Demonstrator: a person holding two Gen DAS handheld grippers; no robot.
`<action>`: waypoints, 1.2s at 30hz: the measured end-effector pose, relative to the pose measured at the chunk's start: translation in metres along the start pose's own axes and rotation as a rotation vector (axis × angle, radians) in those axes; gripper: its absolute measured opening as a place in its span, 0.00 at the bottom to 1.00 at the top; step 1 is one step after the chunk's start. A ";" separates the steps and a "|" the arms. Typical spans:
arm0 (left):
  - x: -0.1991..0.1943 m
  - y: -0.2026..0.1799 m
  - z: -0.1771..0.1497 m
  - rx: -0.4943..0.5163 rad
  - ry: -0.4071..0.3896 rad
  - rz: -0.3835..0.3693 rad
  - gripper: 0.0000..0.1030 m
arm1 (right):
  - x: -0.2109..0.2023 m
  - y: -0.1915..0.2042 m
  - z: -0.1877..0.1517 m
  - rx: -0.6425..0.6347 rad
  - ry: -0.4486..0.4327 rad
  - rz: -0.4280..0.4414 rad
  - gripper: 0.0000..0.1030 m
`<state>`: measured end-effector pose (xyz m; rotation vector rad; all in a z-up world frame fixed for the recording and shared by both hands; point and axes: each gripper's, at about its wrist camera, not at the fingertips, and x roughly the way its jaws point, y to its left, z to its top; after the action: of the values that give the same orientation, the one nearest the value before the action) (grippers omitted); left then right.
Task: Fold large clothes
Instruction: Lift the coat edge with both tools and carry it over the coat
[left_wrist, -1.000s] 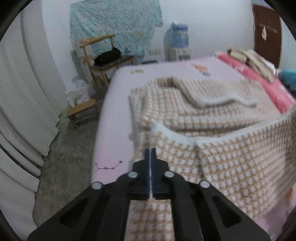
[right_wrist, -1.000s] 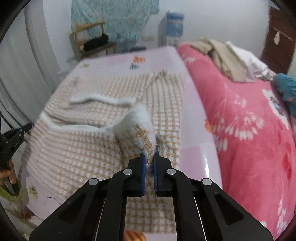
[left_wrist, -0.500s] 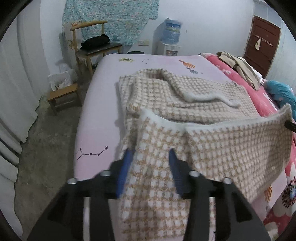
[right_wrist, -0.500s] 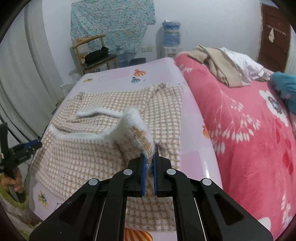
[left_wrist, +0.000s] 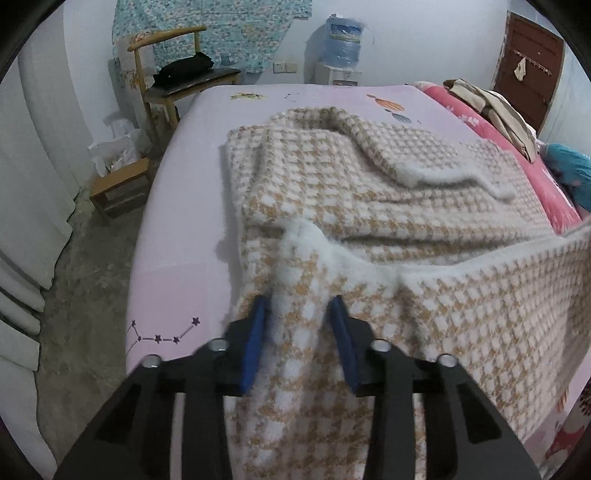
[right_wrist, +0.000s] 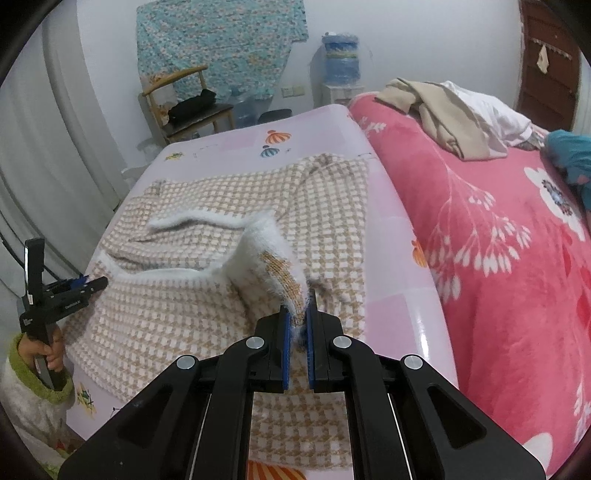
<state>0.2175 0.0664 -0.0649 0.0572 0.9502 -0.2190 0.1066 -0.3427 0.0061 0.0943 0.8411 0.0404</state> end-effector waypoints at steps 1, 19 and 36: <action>0.000 0.001 -0.001 -0.010 0.007 -0.008 0.21 | 0.000 0.000 0.000 0.001 0.000 0.001 0.05; -0.123 -0.016 0.072 0.080 -0.418 0.047 0.08 | -0.038 0.002 0.071 -0.054 -0.217 -0.005 0.05; 0.081 0.032 0.201 0.000 -0.048 0.055 0.14 | 0.195 -0.058 0.186 0.098 0.084 0.120 0.28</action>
<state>0.4311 0.0550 -0.0153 0.0777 0.8995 -0.1689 0.3750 -0.3991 -0.0208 0.2371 0.9210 0.1167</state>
